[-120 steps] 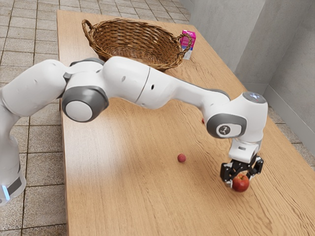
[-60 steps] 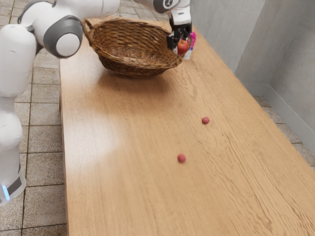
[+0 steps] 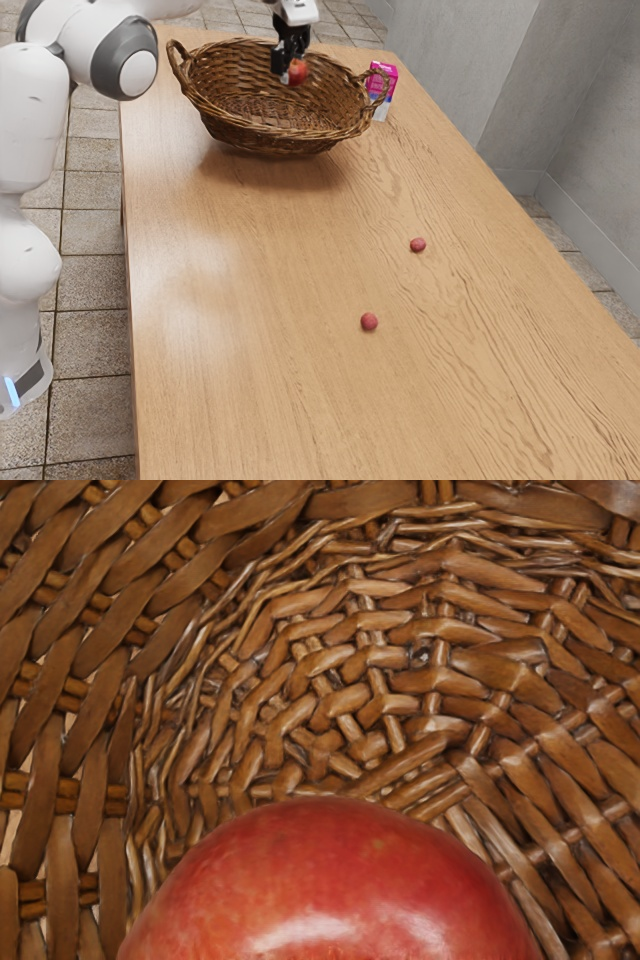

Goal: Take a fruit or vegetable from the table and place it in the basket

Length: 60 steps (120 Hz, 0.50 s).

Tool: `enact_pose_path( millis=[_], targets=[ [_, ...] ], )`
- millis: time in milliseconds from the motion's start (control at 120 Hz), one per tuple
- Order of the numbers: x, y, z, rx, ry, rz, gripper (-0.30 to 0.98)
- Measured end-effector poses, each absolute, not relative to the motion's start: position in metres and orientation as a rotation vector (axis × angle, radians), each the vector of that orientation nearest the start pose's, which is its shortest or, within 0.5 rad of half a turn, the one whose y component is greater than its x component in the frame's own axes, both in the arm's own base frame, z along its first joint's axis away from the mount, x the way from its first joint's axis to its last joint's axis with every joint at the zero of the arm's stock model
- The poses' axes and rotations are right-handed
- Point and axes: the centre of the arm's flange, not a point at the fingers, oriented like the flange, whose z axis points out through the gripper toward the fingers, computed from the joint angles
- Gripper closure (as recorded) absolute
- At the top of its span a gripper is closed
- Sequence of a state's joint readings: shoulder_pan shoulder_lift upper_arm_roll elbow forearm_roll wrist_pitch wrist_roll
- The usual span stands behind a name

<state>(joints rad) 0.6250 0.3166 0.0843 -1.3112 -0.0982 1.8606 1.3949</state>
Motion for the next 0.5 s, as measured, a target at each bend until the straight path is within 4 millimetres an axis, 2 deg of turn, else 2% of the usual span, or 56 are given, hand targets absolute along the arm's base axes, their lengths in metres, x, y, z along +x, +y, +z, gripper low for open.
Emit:
enact_pose_path(
  millis=[83,183,283,500],
  targets=[
    [0.522,0.431,0.576,-2.817,0.984,-0.250,0.13],
    [0.514,0.440,0.575,-2.833,0.965,-0.240,0.07],
    [0.490,0.462,0.566,-2.933,0.910,-0.269,0.03],
    [0.483,0.436,0.565,-3.074,1.033,-0.231,0.01]
  ],
)
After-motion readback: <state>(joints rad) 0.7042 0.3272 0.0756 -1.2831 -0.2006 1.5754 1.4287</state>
